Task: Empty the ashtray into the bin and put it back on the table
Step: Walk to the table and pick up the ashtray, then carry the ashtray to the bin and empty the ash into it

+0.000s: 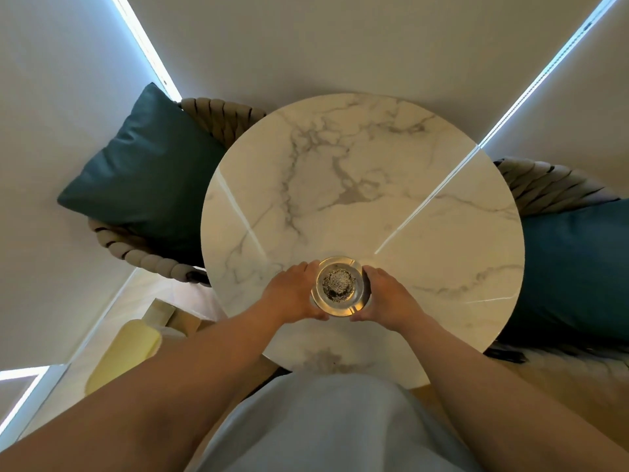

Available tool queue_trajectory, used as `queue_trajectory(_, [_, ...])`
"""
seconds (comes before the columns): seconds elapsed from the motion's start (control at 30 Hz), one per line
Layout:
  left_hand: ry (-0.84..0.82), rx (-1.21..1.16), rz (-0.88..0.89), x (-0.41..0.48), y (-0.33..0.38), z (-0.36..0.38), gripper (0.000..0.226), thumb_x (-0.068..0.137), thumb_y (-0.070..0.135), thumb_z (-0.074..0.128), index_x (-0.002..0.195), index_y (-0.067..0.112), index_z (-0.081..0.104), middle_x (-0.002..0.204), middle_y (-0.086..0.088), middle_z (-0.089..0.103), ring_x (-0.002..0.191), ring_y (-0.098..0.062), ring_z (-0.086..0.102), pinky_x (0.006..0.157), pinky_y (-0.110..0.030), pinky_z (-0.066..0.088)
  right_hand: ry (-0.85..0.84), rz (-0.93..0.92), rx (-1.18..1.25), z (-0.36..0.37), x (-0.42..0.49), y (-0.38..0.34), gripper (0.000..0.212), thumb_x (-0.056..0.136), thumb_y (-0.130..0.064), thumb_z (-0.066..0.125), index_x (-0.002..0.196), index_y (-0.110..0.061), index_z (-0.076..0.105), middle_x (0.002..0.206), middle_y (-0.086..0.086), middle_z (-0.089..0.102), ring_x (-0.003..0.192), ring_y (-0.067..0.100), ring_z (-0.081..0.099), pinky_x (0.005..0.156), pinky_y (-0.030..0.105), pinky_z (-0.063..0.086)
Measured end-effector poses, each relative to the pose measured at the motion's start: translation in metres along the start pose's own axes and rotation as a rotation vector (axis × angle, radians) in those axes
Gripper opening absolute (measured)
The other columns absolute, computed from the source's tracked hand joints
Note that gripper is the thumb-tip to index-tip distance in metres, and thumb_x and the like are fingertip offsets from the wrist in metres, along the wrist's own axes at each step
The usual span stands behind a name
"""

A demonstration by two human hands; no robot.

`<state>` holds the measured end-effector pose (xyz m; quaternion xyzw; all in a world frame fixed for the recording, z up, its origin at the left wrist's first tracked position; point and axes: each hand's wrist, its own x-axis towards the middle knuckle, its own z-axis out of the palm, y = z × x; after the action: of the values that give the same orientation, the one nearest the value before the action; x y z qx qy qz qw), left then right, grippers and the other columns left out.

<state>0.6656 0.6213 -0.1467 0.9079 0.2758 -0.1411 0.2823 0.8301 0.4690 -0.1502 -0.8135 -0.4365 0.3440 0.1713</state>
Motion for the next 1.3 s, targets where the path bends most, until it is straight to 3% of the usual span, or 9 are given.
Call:
queue_trajectory(0.2, [0.086, -0.041, -0.089, -0.016, -0.006, -0.001, 0.105, 0.055, 0.061, 0.085, 0.137, 0.023, 0.032, 0.126, -0.002, 0.055, 0.111, -0.024, 0.055, 0.089, -0.04, 0.048, -0.066, -0.117, -0.043, -0.007, 0.017, -0.013, 0.081, 0.052, -0.033, 0.095, 0.118, -0.022, 0.049, 0.106, -0.005, 0.052, 0.092, 0.012, 0.047, 0.076, 0.027, 0.038])
queue_trajectory(0.43, [0.202, -0.12, -0.261, -0.058, -0.016, 0.007, 0.109, 0.058, 0.06, 0.084, 0.143, 0.021, 0.028, 0.129, -0.003, 0.053, 0.115, -0.024, 0.052, 0.093, -0.041, 0.046, -0.17, -0.294, -0.105, 0.0, 0.033, -0.039, 0.082, 0.05, -0.03, 0.095, 0.119, -0.019, 0.053, 0.108, 0.0, 0.057, 0.095, 0.018, 0.054, 0.079, 0.031, 0.044])
queue_trajectory(0.87, [0.414, -0.304, -0.618, -0.171, -0.065, 0.057, 0.1, 0.052, 0.07, 0.078, 0.133, 0.033, 0.033, 0.122, 0.008, 0.058, 0.11, -0.015, 0.055, 0.092, -0.036, 0.046, -0.429, -0.614, -0.296, 0.079, 0.038, -0.131, 0.087, 0.051, -0.036, 0.095, 0.124, -0.02, 0.051, 0.113, 0.001, 0.06, 0.102, 0.018, 0.056, 0.089, 0.037, 0.05])
queue_trajectory(1.13, [0.468, -0.369, -0.705, -0.24, -0.132, 0.055, 0.103, 0.054, 0.061, 0.084, 0.137, 0.027, 0.034, 0.127, 0.004, 0.057, 0.113, -0.018, 0.055, 0.094, -0.04, 0.048, -0.473, -0.728, -0.321, 0.155, 0.036, -0.207, 0.085, 0.054, -0.039, 0.092, 0.125, -0.031, 0.047, 0.107, -0.011, 0.053, 0.104, 0.013, 0.056, 0.083, 0.022, 0.046])
queue_trajectory(1.3, [0.497, -0.382, -0.722, -0.29, -0.186, 0.048, 0.101, 0.053, 0.06, 0.085, 0.134, 0.027, 0.035, 0.119, 0.003, 0.058, 0.106, -0.018, 0.057, 0.087, -0.037, 0.05, -0.471, -0.739, -0.39, 0.207, 0.032, -0.265, 0.086, 0.056, -0.048, 0.089, 0.127, -0.031, 0.046, 0.117, -0.006, 0.06, 0.109, 0.016, 0.057, 0.096, 0.045, 0.051])
